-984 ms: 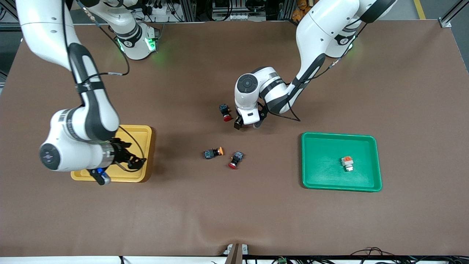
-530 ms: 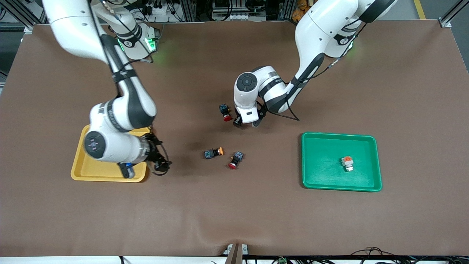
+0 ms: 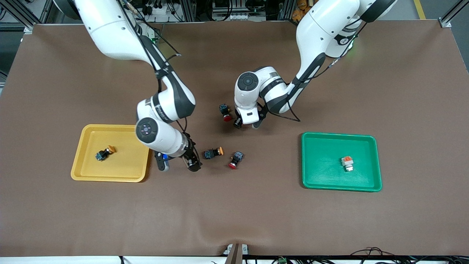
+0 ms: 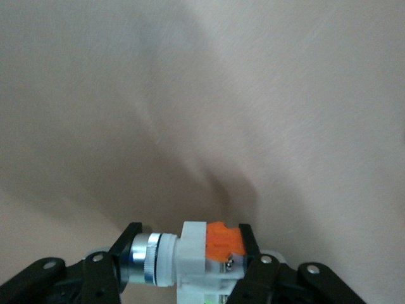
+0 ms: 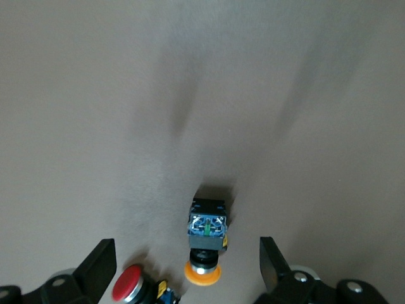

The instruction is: Place green and yellow buttons in trays

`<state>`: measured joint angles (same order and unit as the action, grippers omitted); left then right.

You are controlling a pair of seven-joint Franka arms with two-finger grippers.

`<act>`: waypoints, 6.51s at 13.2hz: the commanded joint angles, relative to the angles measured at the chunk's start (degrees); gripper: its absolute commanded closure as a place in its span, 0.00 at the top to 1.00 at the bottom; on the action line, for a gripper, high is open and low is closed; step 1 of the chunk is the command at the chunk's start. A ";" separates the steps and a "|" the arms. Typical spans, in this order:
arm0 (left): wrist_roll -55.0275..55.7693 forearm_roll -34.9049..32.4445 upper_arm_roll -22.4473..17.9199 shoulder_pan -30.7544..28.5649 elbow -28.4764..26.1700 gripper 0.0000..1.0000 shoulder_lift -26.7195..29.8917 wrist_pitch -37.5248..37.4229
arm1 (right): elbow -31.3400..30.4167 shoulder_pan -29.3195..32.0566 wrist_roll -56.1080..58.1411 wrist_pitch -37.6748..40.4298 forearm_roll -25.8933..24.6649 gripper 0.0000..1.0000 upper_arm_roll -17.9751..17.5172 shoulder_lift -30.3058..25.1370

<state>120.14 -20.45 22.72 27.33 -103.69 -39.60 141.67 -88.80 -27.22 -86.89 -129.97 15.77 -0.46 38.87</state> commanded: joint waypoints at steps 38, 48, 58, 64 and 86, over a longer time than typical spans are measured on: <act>-49.47 -6.98 4.17 -35.68 -2.58 1.00 9.44 -10.33 | -9.02 31.17 65.97 7.89 -0.92 1.00 2.04 -1.69; -76.17 4.34 8.31 -38.40 15.00 1.00 17.97 -33.72 | 18.88 29.42 67.63 24.46 -4.34 1.00 1.60 -2.66; -101.03 18.14 3.43 -42.38 20.73 1.00 33.77 -47.36 | 25.26 28.01 70.10 50.05 -12.35 1.00 -0.95 -19.51; -113.02 21.76 -19.28 -25.67 19.06 1.00 39.51 -55.36 | 16.41 28.01 84.57 53.78 -12.78 1.00 1.85 -32.52; -112.58 21.50 -19.02 -23.99 8.94 1.00 50.05 -59.93 | -1.46 28.45 94.53 43.84 -17.18 1.00 1.42 -44.49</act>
<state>6.75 0.45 4.22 3.99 -93.54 7.99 82.69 -90.60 0.57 8.07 -86.07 -2.51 1.15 -5.22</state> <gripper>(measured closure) 0.000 0.000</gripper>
